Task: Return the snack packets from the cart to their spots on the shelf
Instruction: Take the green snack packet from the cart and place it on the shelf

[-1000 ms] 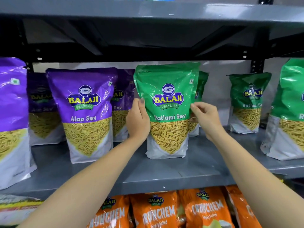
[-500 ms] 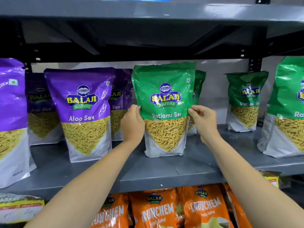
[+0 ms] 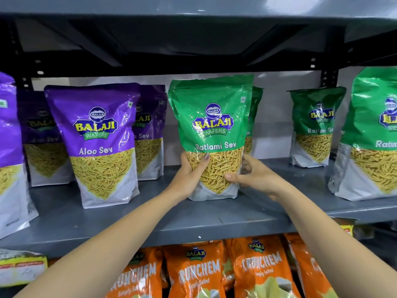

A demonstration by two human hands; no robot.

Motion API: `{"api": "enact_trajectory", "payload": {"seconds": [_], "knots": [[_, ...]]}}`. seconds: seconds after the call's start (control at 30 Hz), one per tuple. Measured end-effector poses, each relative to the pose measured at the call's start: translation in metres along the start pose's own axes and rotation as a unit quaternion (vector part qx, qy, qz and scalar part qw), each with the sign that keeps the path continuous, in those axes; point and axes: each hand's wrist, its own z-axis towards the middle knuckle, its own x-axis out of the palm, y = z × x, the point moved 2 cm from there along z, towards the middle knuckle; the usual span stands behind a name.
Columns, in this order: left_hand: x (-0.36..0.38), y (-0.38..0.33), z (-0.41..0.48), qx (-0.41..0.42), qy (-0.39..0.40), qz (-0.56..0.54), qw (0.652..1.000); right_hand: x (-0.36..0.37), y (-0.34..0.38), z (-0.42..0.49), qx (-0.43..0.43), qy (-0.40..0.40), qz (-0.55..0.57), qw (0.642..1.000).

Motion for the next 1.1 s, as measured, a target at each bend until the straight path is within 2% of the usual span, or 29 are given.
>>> {"api": "enact_trajectory", "payload": {"seconds": [0.27, 0.43, 0.57, 0.67, 0.8, 0.9, 1.1], "knots": [[0.061, -0.007, 0.023, -0.016, 0.031, -0.012, 0.999, -0.062, -0.017, -0.014, 0.003, -0.025, 0.022, 0.999], [0.085, -0.005, 0.029, -0.026, 0.002, 0.003, 1.000, -0.078, -0.035, -0.013, -0.003, -0.046, 0.045, 0.998], [0.085, -0.005, 0.021, -0.034, 0.034, 0.027, 0.998, -0.086, -0.044, -0.012, -0.009, -0.014, 0.040, 0.999], [0.082, 0.006, 0.015, -0.059, 0.081, 0.113, 0.989, -0.087, -0.048, -0.013, -0.020, 0.011, 0.040, 0.999], [0.078, 0.007, 0.011, -0.065, 0.055, 0.180, 0.980, -0.084, -0.050, -0.014, -0.031, 0.044, 0.033, 0.998], [0.075, 0.004, 0.008, -0.081, 0.039, 0.223, 0.971, -0.085, -0.051, -0.017, -0.031, 0.040, 0.043, 0.998], [0.072, 0.004, 0.004, -0.116, 0.077, 0.195, 0.971, -0.094, -0.049, -0.024, -0.004, 0.053, 0.034, 0.998]]}}
